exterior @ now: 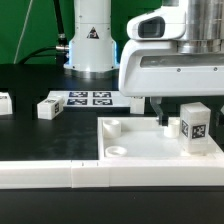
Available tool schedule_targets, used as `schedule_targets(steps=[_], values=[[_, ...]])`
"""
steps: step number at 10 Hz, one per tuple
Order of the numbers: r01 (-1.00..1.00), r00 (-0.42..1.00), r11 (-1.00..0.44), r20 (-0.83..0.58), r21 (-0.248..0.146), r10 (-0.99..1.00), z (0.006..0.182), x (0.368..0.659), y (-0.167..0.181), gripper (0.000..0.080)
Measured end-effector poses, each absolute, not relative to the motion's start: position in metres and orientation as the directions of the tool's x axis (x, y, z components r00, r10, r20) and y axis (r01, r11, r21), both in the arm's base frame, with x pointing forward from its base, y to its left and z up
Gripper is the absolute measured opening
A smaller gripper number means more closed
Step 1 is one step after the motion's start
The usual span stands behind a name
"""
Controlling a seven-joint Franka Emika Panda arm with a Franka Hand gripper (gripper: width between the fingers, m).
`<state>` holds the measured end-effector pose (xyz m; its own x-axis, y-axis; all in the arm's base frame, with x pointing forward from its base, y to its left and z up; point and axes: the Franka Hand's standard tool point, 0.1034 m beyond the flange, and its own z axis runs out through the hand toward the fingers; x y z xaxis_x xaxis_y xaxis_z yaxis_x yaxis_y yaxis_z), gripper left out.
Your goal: Assemble one leg
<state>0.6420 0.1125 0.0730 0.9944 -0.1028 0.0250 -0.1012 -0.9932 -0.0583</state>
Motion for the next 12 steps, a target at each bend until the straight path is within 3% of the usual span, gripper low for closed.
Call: schedule_targets(steps=[2, 4, 5, 6, 7, 11, 12], values=[[0.031, 0.999, -0.998, 0.032, -0.051, 0.03, 0.0729, 0.6423, 0.1092, 0.0649], [0.023, 0.999, -0.998, 0.031, -0.051, 0.022, 0.0729, 0.6424, 0.1091, 0.0423], [0.02, 0.999, -0.998, 0.031, -0.052, 0.018, 0.0729, 0.6423, 0.1094, 0.0423], [-0.008, 1.0, -0.999, 0.03, -0.053, -0.009, 0.0729, 0.6423, 0.1095, 0.029], [-0.008, 1.0, -0.999, 0.029, -0.053, -0.01, 0.0727, 0.6422, 0.1094, 0.029], [-0.453, 0.891, -0.889, 0.004, -0.062, -0.454, 0.0705, 0.6413, 0.1156, 0.029], [-0.587, 0.809, -0.807, -0.006, -0.061, -0.588, 0.0701, 0.6409, 0.1157, 0.029]])
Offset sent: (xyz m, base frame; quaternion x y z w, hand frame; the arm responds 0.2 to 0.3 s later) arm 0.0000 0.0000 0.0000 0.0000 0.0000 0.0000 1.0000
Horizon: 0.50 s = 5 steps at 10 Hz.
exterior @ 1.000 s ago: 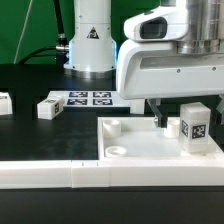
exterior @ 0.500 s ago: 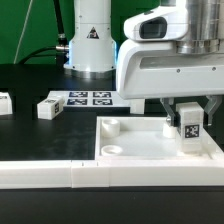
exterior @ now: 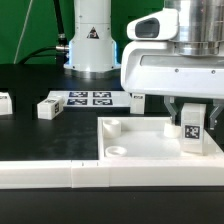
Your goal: Assemble one leg
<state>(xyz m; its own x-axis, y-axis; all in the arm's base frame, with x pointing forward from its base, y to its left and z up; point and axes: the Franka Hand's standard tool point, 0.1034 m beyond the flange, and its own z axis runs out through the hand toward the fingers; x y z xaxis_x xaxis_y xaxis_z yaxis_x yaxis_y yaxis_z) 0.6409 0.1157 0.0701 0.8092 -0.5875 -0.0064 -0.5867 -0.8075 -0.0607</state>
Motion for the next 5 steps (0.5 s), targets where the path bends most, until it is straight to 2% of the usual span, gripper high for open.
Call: schedule_targets(steps=[3, 5], values=[[-0.835, 0.549, -0.548, -0.027, -0.051, -0.835, 0.0694, 0.6394, 0.117, 0.029], [-0.956, 0.291, -0.289, -0.046, -0.042, -0.956, 0.0691, 0.6388, 0.1166, 0.029]])
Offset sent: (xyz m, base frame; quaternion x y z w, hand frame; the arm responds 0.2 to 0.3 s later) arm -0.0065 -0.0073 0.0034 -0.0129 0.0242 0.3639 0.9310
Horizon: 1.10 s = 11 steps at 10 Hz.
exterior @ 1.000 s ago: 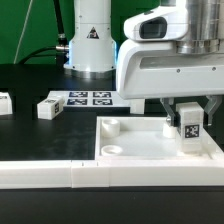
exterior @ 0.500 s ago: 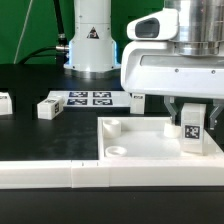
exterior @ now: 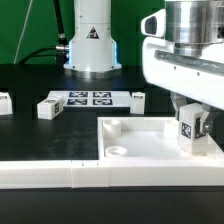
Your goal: Assemble one leg
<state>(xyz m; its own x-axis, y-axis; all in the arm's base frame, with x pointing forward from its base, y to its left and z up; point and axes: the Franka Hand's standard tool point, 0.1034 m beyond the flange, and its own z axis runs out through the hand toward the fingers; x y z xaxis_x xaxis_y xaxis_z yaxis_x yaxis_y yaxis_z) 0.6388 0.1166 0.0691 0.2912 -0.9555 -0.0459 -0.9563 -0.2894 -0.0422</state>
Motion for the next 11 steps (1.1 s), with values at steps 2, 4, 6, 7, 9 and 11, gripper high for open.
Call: schedule_targets(steps=[2, 4, 6, 7, 9, 11], values=[[-0.987, 0.158, -0.156, -0.059, -0.036, -0.986, 0.069, 0.6388, 0.1161, 0.029], [-0.995, 0.097, -0.095, -0.065, -0.033, -0.993, 0.0689, 0.6385, 0.1172, 0.029], [-0.989, 0.148, -0.146, -0.064, -0.036, -0.987, 0.0689, 0.6385, 0.1176, 0.0471], [-0.984, 0.174, -0.172, -0.063, -0.038, -0.983, 0.069, 0.6384, 0.1186, 0.0599], [-0.919, 0.393, -0.391, -0.053, -0.052, -0.918, 0.0693, 0.6386, 0.12, 0.0639], [-0.803, 0.595, -0.593, -0.036, -0.062, -0.803, 0.0693, 0.6387, 0.1205, 0.0648]])
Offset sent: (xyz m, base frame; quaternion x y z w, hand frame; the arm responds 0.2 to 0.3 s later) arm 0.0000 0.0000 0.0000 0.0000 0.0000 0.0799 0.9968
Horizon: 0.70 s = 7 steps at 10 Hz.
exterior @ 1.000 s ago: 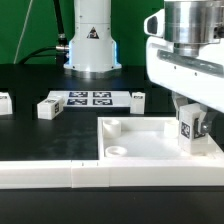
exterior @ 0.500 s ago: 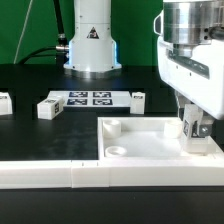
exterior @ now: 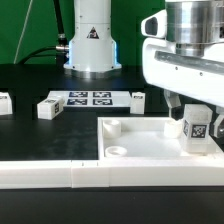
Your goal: Assemble one leg
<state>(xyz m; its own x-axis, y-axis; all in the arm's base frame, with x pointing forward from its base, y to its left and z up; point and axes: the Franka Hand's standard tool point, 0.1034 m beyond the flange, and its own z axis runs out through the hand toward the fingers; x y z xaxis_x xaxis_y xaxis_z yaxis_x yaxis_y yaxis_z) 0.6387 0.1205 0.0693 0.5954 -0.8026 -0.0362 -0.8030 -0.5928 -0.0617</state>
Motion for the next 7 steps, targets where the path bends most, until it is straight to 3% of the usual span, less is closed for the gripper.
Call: schedule_targets(steps=[2, 5, 7], values=[[-0.657, 0.753, -0.751, -0.018, -0.061, -0.658, 0.0689, 0.6379, 0.122, 0.0649], [-0.35, 0.936, -0.936, 0.023, -0.019, -0.351, 0.069, 0.6382, 0.1211, 0.0649], [-0.164, 0.986, -0.986, 0.032, 0.002, -0.164, 0.0697, 0.6391, 0.12, 0.0649]])
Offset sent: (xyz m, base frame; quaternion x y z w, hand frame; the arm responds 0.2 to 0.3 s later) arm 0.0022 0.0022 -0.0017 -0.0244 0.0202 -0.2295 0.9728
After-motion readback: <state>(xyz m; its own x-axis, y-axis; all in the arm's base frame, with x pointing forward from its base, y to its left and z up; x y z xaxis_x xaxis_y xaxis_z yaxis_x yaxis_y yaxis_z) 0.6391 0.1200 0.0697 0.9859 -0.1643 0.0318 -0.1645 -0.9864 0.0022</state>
